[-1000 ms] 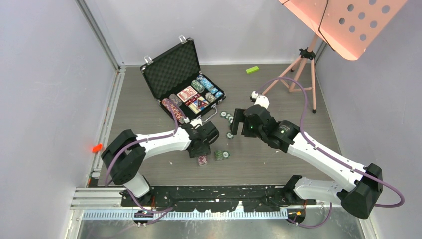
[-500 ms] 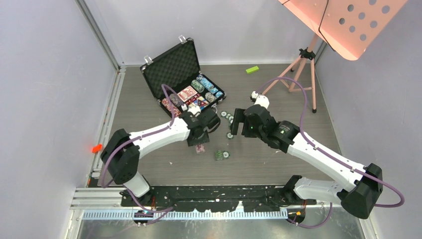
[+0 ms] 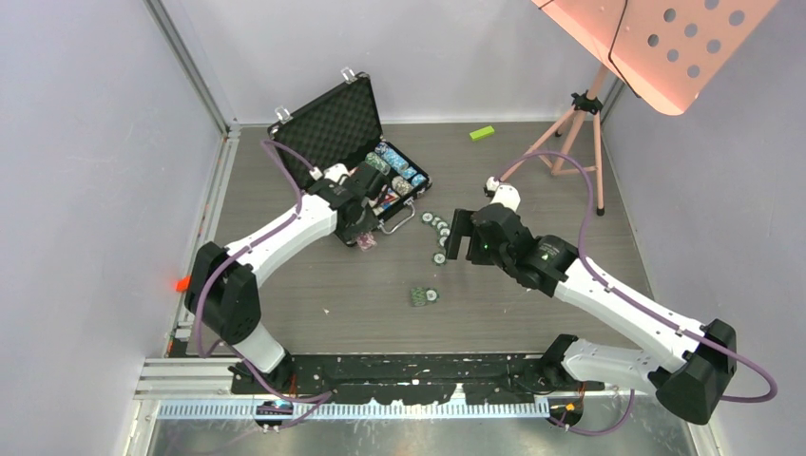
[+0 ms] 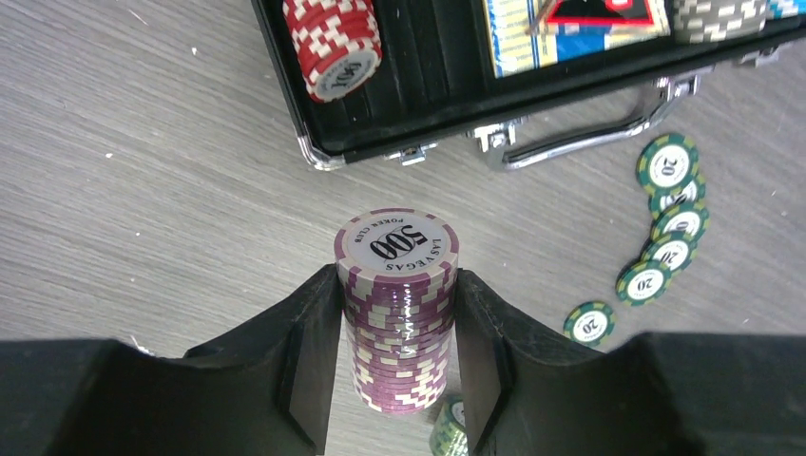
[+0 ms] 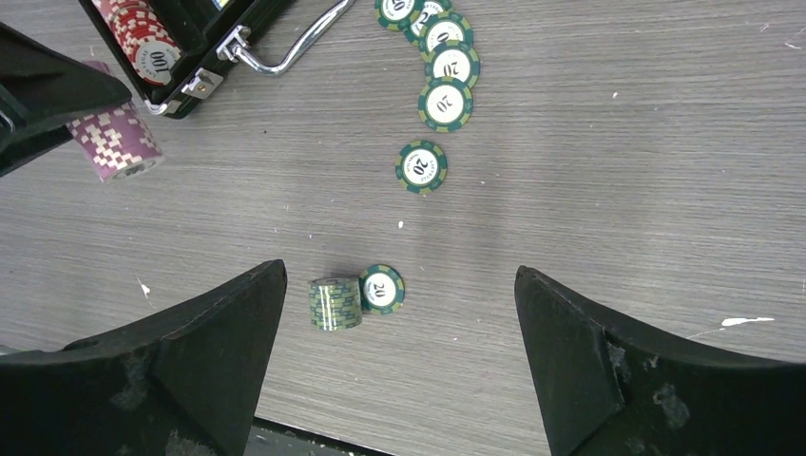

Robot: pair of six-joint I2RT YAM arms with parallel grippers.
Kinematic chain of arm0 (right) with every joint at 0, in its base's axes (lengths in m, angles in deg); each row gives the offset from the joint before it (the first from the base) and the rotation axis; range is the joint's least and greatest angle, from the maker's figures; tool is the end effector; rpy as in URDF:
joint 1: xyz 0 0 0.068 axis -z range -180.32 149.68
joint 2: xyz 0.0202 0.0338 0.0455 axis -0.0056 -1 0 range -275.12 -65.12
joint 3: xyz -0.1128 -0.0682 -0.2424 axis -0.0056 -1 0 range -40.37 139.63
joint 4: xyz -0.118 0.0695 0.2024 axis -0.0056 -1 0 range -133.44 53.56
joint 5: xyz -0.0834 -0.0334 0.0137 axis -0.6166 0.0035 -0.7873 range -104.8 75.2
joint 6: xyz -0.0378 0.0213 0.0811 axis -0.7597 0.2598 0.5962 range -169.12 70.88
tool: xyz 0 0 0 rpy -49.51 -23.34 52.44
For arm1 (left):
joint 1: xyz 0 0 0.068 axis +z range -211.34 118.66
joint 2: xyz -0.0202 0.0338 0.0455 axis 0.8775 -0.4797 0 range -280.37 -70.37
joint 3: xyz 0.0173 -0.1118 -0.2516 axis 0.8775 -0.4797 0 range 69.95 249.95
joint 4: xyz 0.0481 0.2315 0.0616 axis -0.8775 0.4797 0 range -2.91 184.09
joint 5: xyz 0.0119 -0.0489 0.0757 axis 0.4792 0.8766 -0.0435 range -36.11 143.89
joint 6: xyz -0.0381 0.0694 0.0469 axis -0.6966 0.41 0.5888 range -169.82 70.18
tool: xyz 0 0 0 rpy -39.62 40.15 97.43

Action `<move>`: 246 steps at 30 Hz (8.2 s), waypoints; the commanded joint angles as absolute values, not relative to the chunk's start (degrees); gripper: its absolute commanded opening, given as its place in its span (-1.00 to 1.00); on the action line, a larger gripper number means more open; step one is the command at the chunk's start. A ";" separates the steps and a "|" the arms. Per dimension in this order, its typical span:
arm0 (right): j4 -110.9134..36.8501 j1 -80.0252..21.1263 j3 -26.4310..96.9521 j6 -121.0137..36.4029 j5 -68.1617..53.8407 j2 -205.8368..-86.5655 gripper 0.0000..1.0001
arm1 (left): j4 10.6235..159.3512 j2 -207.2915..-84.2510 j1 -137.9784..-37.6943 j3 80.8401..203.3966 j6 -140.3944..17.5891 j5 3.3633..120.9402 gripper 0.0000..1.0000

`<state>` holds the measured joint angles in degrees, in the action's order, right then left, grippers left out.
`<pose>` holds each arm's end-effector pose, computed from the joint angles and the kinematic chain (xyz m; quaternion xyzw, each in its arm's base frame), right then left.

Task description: Pack up texas hold em set

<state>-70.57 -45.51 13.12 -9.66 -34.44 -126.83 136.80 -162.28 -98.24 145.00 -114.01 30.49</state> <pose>0.1877 0.1497 0.2736 0.0238 0.9037 0.1526 0.3993 0.2778 -0.1675 0.2346 -0.2661 0.9221 -0.0273 0.2796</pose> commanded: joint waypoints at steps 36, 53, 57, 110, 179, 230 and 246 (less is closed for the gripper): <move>-69.34 -44.66 15.49 -12.09 -38.45 -126.65 0.93 | 125.90 -174.36 -79.50 158.64 -113.60 40.23 -1.00; -67.96 -43.32 16.80 -13.32 -36.00 -130.21 0.93 | 126.25 -182.69 -79.27 161.00 -116.86 45.12 -1.00; -67.90 -42.81 17.08 -13.67 -35.43 -130.38 0.93 | 125.30 -183.26 -79.15 160.95 -116.61 42.78 -1.00; -68.30 -40.42 15.16 -11.28 -32.98 -130.53 0.90 | 118.30 -165.99 -78.30 154.09 -88.15 64.88 0.69; -66.09 -31.44 8.41 -6.43 -14.15 -132.83 0.41 | 104.04 -148.64 -99.82 114.54 -98.02 74.48 0.86; -74.42 -58.87 23.91 1.99 -25.04 -160.85 0.14 | 115.64 -129.30 -62.70 111.48 -90.79 75.60 0.97; -72.73 -58.86 26.39 -1.56 -27.05 -160.28 -0.57 | 97.03 -134.28 -64.00 102.40 -105.98 68.77 0.74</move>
